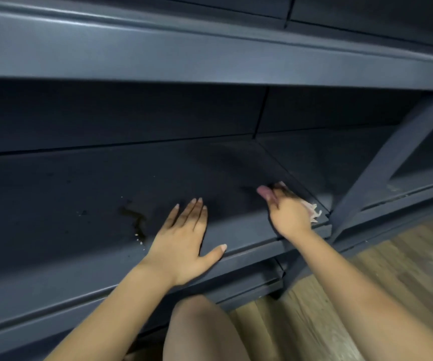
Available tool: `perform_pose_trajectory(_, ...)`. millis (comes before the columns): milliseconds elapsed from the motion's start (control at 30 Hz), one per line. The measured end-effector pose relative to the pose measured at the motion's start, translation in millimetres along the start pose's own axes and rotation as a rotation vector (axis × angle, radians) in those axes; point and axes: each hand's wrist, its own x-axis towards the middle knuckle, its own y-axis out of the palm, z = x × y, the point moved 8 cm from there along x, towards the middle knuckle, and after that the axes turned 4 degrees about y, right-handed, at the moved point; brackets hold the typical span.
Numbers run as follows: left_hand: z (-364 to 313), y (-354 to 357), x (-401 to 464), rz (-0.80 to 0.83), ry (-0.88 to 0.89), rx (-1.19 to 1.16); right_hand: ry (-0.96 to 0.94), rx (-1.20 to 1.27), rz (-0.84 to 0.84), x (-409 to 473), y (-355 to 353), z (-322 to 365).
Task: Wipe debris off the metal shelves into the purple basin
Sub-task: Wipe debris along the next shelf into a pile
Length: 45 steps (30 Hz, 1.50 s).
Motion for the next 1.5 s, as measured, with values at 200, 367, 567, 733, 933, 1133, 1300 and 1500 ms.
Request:
perform_pose_trajectory(200,1.9,14.0,4.3,-0.033,-0.063,0.03,-0.118,0.026,0.163,-1.4,35.4,92.5)
perform_pose_trajectory(367,2.3,10.7,1.9,0.007,-0.136,0.012,-0.08,0.257,0.343,-4.6,51.8,129.8)
perform_pose_trajectory(567,6.0,4.9,20.8,0.05,-0.139,-0.021,0.004,0.218,0.107,39.3,8.3,32.8)
perform_pose_trajectory(733,11.8,17.2,31.9,0.09,-0.182,-0.059,0.165,-0.053,0.034,64.6,-2.5,-39.1)
perform_pose_trajectory(933,11.7,21.1,32.7,0.1,-0.183,-0.04,-0.24,-0.011,0.125,67.8,34.9,61.9)
perform_pose_trajectory(1133,10.1,19.7,34.6,0.086,-0.151,-0.052,-0.464,0.103,0.279,52.6,72.5,144.8)
perform_pose_trajectory(1300,39.4,4.6,52.6,0.149,-0.225,-0.055,-0.359,0.214,0.175,86.3,41.1,89.5)
perform_pose_trajectory(1500,52.7,21.9,56.4,0.177,-0.252,-0.036,-0.021,-0.054,0.084,115.0,17.9,9.2)
